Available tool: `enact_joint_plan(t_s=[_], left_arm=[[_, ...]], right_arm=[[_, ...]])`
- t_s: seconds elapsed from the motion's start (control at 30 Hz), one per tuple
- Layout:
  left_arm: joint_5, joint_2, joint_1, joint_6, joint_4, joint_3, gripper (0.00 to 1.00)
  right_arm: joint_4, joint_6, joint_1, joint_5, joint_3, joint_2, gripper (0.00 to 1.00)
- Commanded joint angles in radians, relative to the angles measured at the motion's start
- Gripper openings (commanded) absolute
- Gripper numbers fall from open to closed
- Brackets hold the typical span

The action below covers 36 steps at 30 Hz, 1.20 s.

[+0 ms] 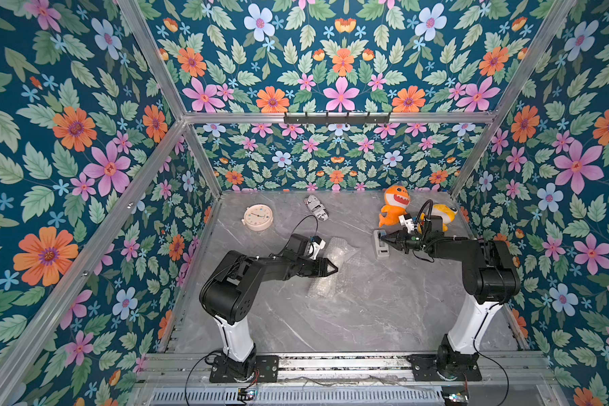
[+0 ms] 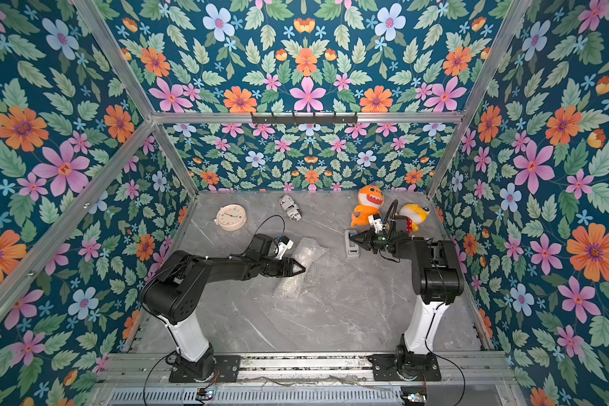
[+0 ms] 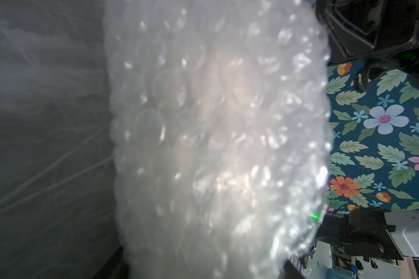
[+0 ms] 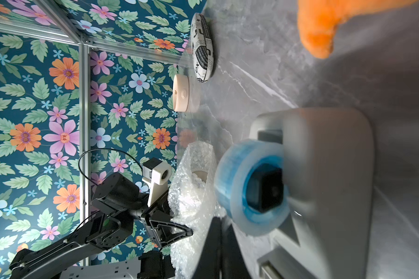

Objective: Wrap vases in bubble wrap
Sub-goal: Tear off the tape using the Tape Cutter.

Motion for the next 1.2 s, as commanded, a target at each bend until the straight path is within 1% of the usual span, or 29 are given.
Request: enact_joint_plan(t_s=[0.0,0.33,0.47,0.67,0.77,0.87,1.17], left_arm=[[-0.029,0.016,-0.001,-0.004,-0.052,-0.005,0.16],[-0.018,0.035,-0.001,-0.004,-0.032,-0.011,0.15],[-0.013,0.043,-0.001,-0.004,-0.027,-0.009,0.15],[-0.011,0.040,-0.002,-0.008,-0.027,-0.010,0.15],[-0.013,0.037,-0.001,-0.007,-0.029,-0.011,0.15],[-0.013,0.039,-0.002,-0.006,-0.030,-0.007,0.15],[-0.007,0.046,-0.001,-0.006,-0.032,0.001,0.14]], right_arm=[[0.032,0.021,0.001,-0.025,-0.005,-0.018,0.00],[-0.057,-0.034,0.002,0.033,-0.085,-0.097,0.00],[-0.100,-0.070,0.004,0.050,-0.090,-0.086,0.00],[-0.115,-0.086,0.004,0.060,-0.047,-0.046,0.00],[-0.177,-0.121,0.004,0.072,-0.002,-0.030,0.00],[-0.202,-0.129,0.004,0.075,0.023,-0.016,0.00],[-0.262,-0.148,0.004,0.088,0.060,0.040,0.00]])
